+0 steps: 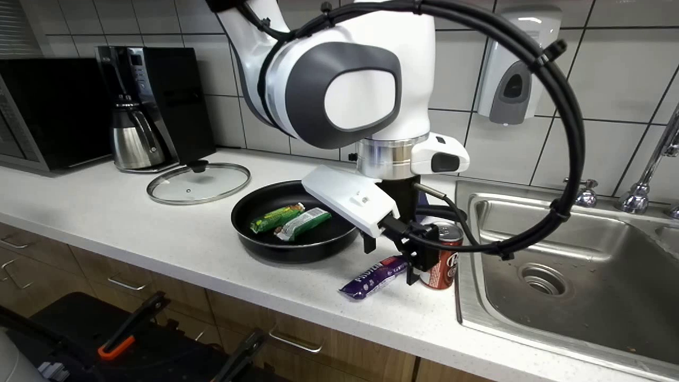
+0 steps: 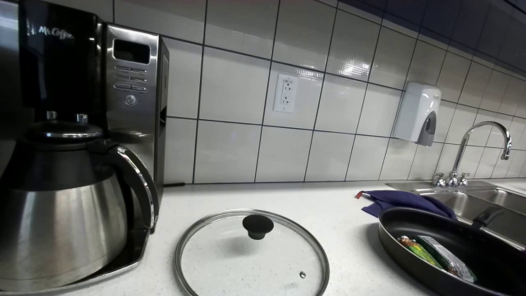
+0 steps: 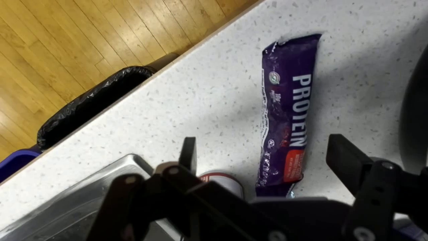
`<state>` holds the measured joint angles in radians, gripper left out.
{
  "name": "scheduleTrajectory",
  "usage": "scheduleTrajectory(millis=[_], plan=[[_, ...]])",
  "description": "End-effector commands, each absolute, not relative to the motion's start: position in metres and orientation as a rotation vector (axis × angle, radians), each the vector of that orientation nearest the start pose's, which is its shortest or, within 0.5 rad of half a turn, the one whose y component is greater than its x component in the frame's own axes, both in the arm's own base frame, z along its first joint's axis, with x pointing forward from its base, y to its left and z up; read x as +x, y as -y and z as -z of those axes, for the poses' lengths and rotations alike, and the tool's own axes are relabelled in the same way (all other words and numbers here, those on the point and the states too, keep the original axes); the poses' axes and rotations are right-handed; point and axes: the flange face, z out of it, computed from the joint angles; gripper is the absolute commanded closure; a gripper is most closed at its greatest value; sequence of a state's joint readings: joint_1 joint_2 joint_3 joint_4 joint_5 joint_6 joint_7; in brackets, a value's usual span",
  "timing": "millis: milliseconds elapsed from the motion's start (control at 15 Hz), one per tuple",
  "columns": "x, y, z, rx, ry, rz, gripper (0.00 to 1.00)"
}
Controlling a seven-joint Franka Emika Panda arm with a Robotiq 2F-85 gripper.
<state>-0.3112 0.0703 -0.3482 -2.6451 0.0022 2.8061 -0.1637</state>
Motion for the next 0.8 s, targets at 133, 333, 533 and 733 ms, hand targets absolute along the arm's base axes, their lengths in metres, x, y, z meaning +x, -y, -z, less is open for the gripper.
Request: scheduleTrajectory(millis=[133, 333, 533, 733], plan=[[0.346, 0.276, -0.207, -3.075, -0.866, 0.082, 0.0], [0.348, 0.273, -0.201, -3.073, -0.868, 0.078, 0.0], [0.353, 0.27, -0.199, -3.081, -0.852, 0.082, 0.0], [0.357, 0.271, -0.197, -3.081, -0.849, 0.08, 0.0]])
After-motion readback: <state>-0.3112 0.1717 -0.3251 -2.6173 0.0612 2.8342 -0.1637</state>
